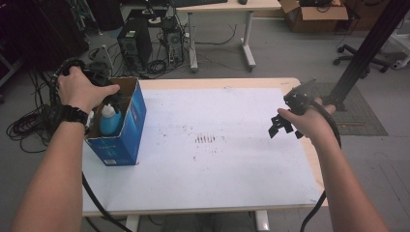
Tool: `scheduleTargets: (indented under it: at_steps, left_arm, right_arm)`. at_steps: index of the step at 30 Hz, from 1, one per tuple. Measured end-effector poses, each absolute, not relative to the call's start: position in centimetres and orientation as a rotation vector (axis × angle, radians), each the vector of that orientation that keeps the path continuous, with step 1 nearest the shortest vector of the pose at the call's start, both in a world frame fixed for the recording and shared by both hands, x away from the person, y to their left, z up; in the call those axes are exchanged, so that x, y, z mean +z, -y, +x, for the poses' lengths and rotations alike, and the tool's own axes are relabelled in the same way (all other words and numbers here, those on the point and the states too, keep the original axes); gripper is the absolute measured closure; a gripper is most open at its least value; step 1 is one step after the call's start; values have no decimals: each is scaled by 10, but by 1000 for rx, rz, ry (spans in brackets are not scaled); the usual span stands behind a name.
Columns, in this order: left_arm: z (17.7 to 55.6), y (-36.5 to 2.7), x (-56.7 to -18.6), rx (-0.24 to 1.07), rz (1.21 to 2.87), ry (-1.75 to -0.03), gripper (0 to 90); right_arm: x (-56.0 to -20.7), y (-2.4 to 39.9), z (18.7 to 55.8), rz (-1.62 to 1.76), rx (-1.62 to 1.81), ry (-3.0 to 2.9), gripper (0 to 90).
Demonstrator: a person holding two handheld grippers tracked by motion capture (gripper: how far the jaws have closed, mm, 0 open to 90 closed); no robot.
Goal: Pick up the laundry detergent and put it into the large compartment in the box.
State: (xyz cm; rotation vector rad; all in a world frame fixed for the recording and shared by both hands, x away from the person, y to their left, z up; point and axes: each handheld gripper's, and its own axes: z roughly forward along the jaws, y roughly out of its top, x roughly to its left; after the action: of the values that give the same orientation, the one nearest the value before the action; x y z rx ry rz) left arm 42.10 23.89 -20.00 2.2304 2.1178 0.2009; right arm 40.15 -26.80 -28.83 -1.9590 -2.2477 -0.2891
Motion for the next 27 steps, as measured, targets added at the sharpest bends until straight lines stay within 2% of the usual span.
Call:
scheduleTargets:
  at_steps: [14,20,27]
  left_arm:
    - [415,-174,-179,197,2277,-2006,330]
    - [414,-141,-191,142,2322,-1947,288]
    - [413,-121,-207,75,2331,-1904,235]
  right_arm:
    - [-284,268,398,-1940,-299,2260,38]
    - [-285,265,396,-1929,-303,2267,38]
    - [-286,267,394,-1918,-308,2270,38]
